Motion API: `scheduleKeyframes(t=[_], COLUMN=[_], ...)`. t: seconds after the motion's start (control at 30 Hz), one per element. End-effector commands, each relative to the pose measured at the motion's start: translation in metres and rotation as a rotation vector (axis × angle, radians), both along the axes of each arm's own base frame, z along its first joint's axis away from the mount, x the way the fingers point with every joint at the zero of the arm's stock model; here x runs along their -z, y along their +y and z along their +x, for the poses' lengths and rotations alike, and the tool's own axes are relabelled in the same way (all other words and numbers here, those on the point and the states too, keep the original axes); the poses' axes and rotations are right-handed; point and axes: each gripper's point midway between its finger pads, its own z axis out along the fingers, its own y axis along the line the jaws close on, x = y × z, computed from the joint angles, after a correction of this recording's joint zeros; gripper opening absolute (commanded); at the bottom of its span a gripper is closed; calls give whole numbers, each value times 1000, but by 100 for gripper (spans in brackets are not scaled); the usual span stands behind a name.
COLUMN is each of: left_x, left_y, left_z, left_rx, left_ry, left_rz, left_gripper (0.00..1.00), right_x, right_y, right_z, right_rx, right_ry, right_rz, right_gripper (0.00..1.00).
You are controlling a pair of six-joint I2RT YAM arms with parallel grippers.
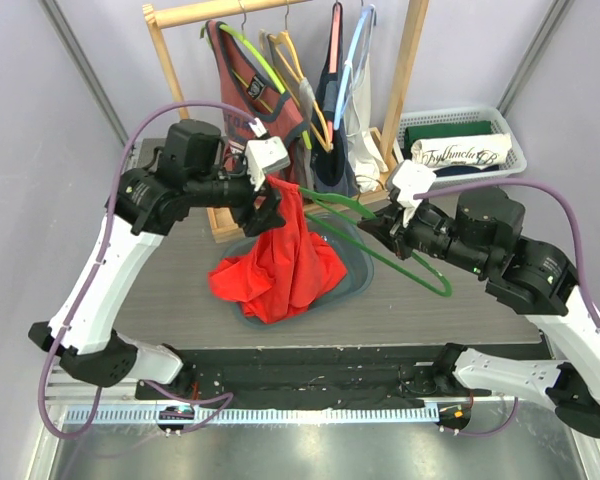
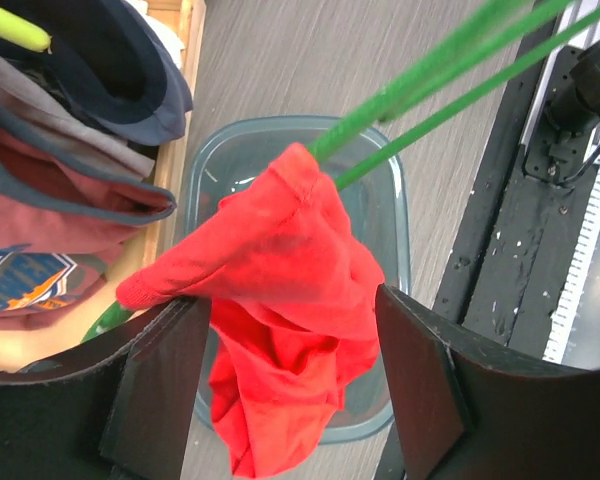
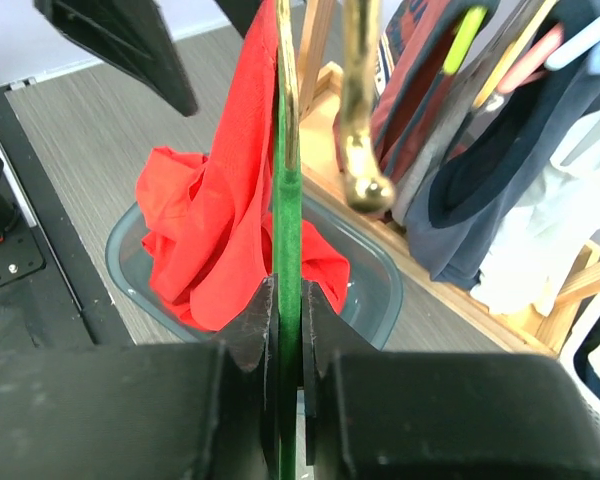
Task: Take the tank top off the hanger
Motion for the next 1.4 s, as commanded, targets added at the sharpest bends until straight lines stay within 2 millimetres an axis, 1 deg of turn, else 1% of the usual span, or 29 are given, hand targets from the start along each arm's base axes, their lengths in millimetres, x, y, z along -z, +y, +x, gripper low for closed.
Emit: scheduleKeyframes(t=[0.0, 0.07, 0.17, 0.2, 0.23, 0.27, 0.33, 0.37, 0.47, 0.5, 0.63, 0.67, 0.7, 0.77, 0.8, 0.87, 0.9, 0.93, 1.0, 1.1, 1.13, 1.17, 1.2, 1.23, 1.27, 1.3, 1.37], left_x=[-28, -24, -25, -24, -27, -27, -28, -29, -34, -36, -63, -85, -100, -126, -158, -171, -172, -172, -165, -165, -177, -173, -179, -188, -189, -184, -187], left_y=[-12, -19, -24, -26, -26, -26, -27, -27, -27, -27, -22, -18, -16, -14, -6, -6, -9, -10, -14, -26, -36, -53, -62, -77, -86, -98, -107], left_z=[10, 13, 13, 14, 15, 16, 20, 22, 26, 27, 30, 28, 28, 33, 28, 23, 20, 19, 20, 24, 17, 21, 18, 4, 2, 4, -2], left_rx=[-23, -14, -9, -6, -10, -15, -30, -39, -61, -65, -97, -103, -98, -116, -135, -120, -104, -102, -94, -77, -47, -20, 1, 37, 59, 68, 74], left_ry=[-63, -54, -59, -56, -64, -66, -71, -74, -89, -95, -155, -211, -264, -337, -409, -438, -433, -426, -407, -409, -439, -436, -462, -490, -530, -537, -550], left_rz=[-75, -69, -69, -67, -69, -70, -67, -70, -73, -75, -113, -145, -156, -187, -241, -273, -282, -289, -277, -284, -316, -313, -325, -348, -335, -323, -331], left_gripper=[68, 65, 54, 47, 43, 33, 22, 12, 0, 0, 0, 0, 0, 0, 0, 0, 0, 0, 0, 0, 0, 0, 0, 0, 0, 0, 0], right_x=[-27, -28, -27, -27, -28, -29, -31, -30, -30, -29, -22, -18, -15, -8, -9, -4, -9, -9, -17, -34, -40, -48, -52, -56, -59, -59, -54], right_y=[1, 2, 1, 0, -1, -3, -4, -4, -4, -9, -15, -18, -19, -22, -24, -28, -34, -36, -45, -64, -74, -80, -84, -91, -95, -97, -97], right_z=[3, 2, 3, 3, 3, 3, 3, 3, 3, 7, 8, 6, 7, 5, 3, 0, -4, -7, -16, -34, -41, -45, -48, -52, -53, -53, -53], right_rx=[17, 15, 20, 23, 27, 35, 38, 38, 38, 76, 102, 109, 118, 129, 134, 141, 146, 144, 140, 139, 147, 149, 151, 157, 172, 177, 182], right_ry=[-54, -53, -51, -50, -54, -58, -63, -59, -57, -59, -47, -42, -36, -18, -13, -1, -8, -4, -6, -26, -34, -47, -55, -66, -70, -70, -52], right_rz=[98, 103, 104, 103, 106, 109, 114, 112, 114, 111, 105, 101, 103, 103, 118, 118, 139, 149, 175, 229, 257, 280, 296, 316, 329, 334, 329], right_gripper=[1, 1, 1, 1, 1, 1, 1, 1, 1, 1, 1, 1, 1, 1, 1, 1, 1, 1, 1, 1, 1, 1, 1, 1, 1, 1, 1])
